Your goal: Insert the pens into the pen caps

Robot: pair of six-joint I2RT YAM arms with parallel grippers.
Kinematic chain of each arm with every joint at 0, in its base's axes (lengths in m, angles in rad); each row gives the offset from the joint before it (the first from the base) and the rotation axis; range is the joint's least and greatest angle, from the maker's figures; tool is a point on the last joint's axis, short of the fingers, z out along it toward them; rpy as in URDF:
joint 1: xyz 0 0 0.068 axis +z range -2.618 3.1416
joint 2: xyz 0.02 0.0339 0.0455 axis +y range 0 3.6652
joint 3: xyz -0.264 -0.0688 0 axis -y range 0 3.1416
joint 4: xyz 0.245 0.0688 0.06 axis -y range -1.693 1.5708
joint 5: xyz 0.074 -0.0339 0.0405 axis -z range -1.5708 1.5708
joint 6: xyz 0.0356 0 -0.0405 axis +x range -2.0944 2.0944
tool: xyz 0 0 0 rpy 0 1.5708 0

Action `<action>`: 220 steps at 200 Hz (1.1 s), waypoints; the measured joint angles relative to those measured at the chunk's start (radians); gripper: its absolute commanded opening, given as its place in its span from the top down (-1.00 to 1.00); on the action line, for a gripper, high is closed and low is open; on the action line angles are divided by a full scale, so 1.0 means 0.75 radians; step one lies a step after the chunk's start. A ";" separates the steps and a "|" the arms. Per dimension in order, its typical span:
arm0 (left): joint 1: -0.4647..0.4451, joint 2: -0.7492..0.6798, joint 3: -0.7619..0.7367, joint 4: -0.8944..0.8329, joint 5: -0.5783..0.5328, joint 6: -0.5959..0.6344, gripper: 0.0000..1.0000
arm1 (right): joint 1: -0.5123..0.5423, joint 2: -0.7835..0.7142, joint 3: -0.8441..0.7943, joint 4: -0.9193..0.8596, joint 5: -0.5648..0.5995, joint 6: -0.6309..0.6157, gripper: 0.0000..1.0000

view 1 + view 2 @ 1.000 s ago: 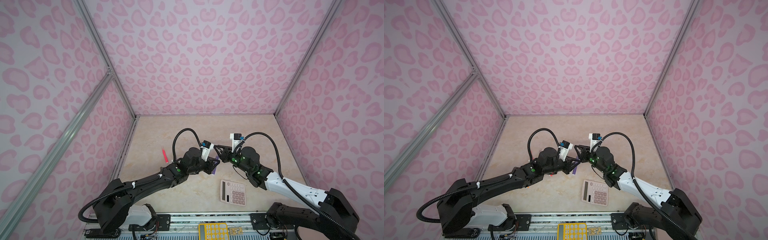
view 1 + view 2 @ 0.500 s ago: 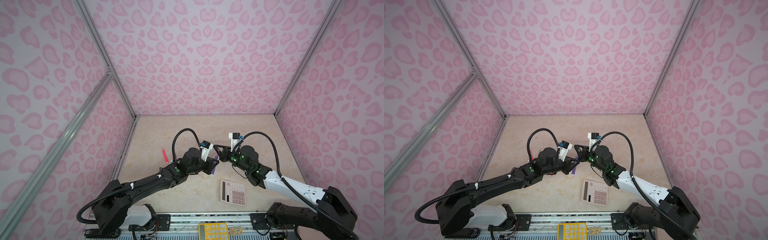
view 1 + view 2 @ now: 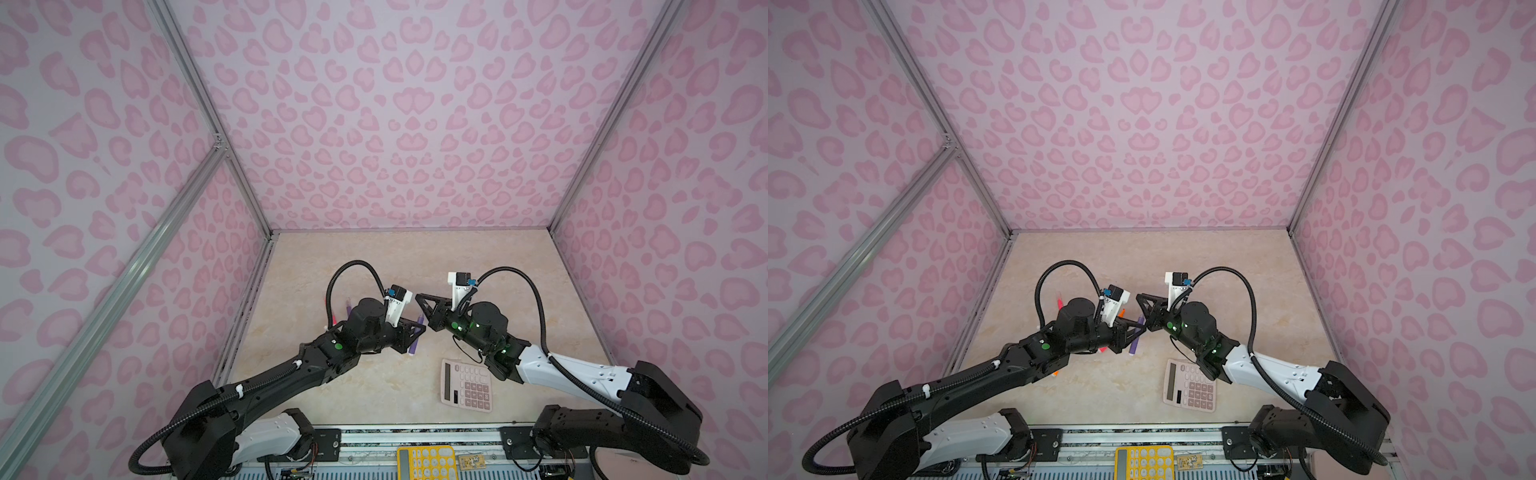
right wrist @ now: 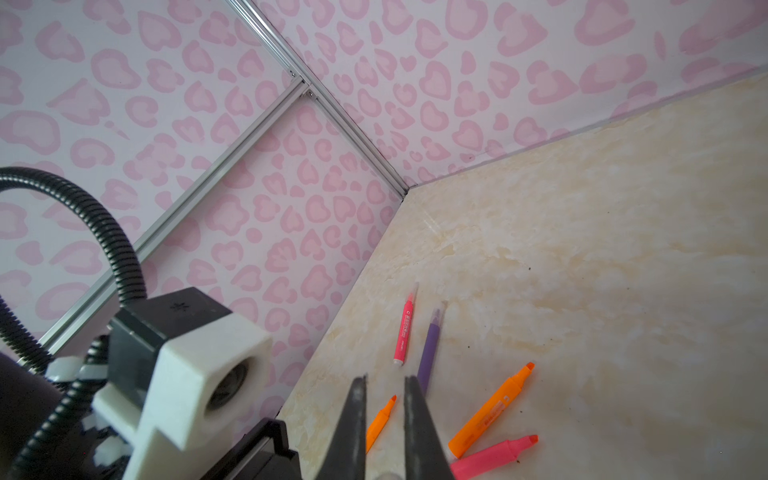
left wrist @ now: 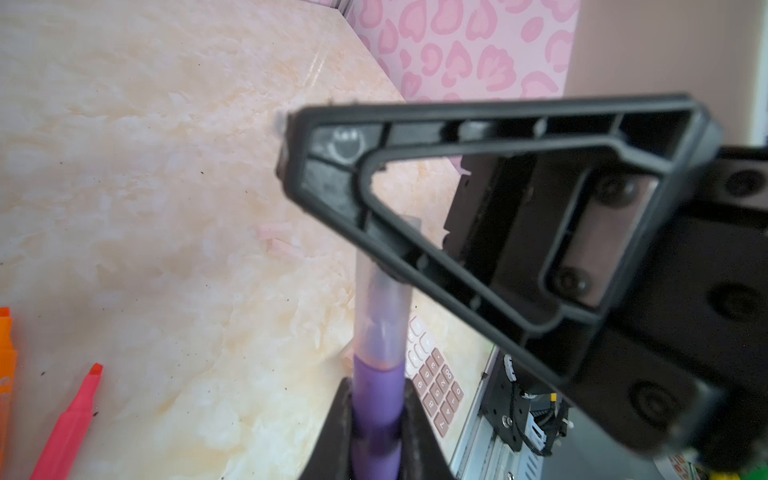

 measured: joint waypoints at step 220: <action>0.096 -0.145 -0.076 -0.181 0.061 0.050 0.93 | 0.218 0.172 -0.014 0.210 0.266 0.023 1.00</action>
